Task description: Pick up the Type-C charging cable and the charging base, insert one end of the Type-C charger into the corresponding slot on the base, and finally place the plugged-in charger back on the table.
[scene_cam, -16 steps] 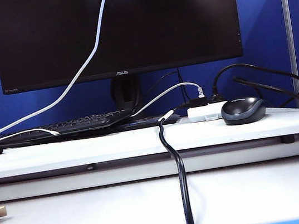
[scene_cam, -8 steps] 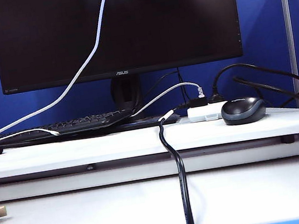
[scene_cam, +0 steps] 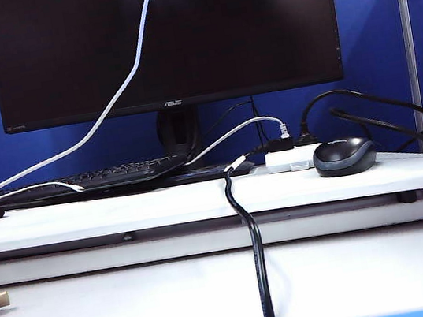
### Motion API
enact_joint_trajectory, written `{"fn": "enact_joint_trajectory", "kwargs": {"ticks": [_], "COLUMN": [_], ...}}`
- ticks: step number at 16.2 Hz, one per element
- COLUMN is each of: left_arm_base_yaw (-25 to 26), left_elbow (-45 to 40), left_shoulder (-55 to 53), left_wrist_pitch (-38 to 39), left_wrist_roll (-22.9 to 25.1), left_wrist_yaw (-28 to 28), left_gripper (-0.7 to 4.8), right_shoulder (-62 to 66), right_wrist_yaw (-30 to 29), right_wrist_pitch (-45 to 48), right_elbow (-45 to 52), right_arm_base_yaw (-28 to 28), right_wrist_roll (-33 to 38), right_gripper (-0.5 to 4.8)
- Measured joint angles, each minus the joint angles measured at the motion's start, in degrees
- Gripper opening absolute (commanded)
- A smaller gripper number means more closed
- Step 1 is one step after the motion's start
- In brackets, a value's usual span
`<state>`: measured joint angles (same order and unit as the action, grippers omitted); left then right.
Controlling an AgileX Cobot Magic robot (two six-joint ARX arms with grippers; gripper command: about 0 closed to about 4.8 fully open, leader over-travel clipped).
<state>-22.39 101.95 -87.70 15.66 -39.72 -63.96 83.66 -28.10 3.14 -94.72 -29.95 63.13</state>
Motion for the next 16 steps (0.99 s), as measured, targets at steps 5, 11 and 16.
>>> {"fn": "enact_joint_trajectory", "kwargs": {"ticks": [5, 11, 16], "left_arm_base_yaw": [0.0, 0.0, 0.0], "left_elbow": [0.0, 0.0, 0.0], "left_shoulder": [0.0, 0.0, 0.0], "left_wrist_pitch": [0.0, 0.1, 0.0], "left_wrist_roll": [0.0, 0.0, -0.3], "left_wrist_yaw": [0.1, 0.0, 0.2], "left_gripper": [-0.06, -0.06, -0.06], "right_shoulder": [0.0, 0.0, 0.0], "right_wrist_yaw": [0.0, 0.1, 0.2], "right_wrist_pitch": [0.0, 0.1, 0.5], "right_elbow": [0.0, 0.0, 0.0], "right_arm_base_yaw": [0.0, -1.1, -1.4], "right_wrist_roll": [0.0, 0.0, 0.0], "right_gripper": [0.0, 0.0, -0.01]}}
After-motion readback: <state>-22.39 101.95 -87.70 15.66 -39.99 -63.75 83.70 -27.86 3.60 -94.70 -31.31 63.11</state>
